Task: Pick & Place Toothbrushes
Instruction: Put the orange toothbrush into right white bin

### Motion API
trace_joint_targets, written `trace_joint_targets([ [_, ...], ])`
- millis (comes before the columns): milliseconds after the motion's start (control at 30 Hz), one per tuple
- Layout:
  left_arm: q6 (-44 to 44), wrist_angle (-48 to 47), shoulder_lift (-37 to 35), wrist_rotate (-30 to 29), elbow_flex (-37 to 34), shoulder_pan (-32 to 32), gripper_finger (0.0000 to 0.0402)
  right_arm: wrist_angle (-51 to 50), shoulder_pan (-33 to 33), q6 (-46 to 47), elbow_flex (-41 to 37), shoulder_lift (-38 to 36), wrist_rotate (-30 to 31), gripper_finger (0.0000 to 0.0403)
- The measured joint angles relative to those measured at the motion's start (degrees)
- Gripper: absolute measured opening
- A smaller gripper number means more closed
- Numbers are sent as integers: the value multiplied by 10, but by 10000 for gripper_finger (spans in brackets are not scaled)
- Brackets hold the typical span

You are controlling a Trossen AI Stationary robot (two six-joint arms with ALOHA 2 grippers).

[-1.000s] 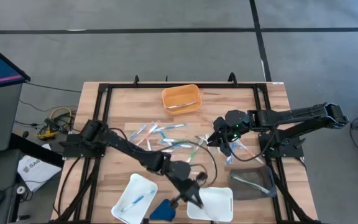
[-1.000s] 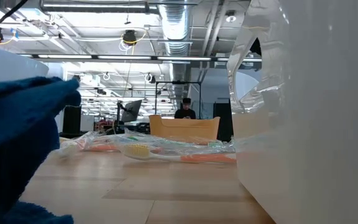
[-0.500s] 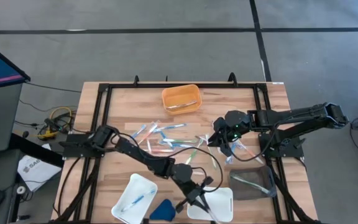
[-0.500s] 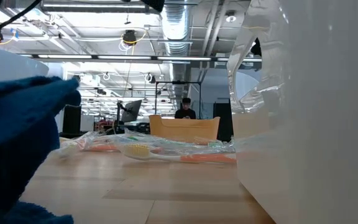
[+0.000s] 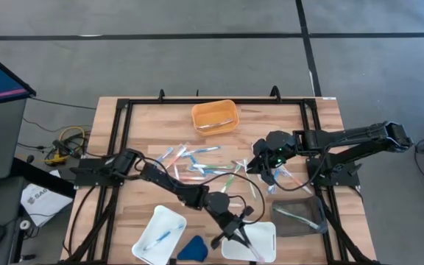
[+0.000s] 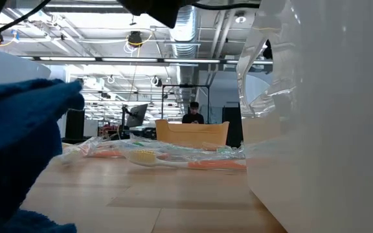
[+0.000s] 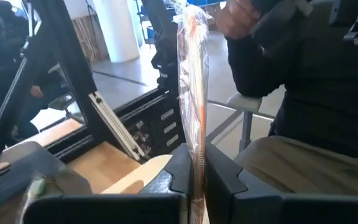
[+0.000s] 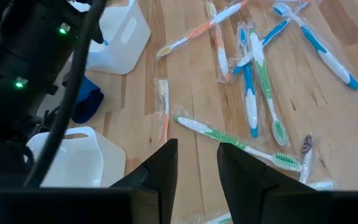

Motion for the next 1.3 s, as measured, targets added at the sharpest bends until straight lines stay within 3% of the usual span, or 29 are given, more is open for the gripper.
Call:
trace_joint_targets([
  [467, -40, 21, 64, -45, 0, 4, 9, -1, 0, 0, 0, 0, 0, 107],
  [767, -47, 9, 58, -94, 0, 6, 9, -1, 0, 1, 0, 0, 0, 107],
  [1300, -53, -19, 58, -95, 0, 13, 24, -1, 0, 1, 0, 0, 0, 107],
])
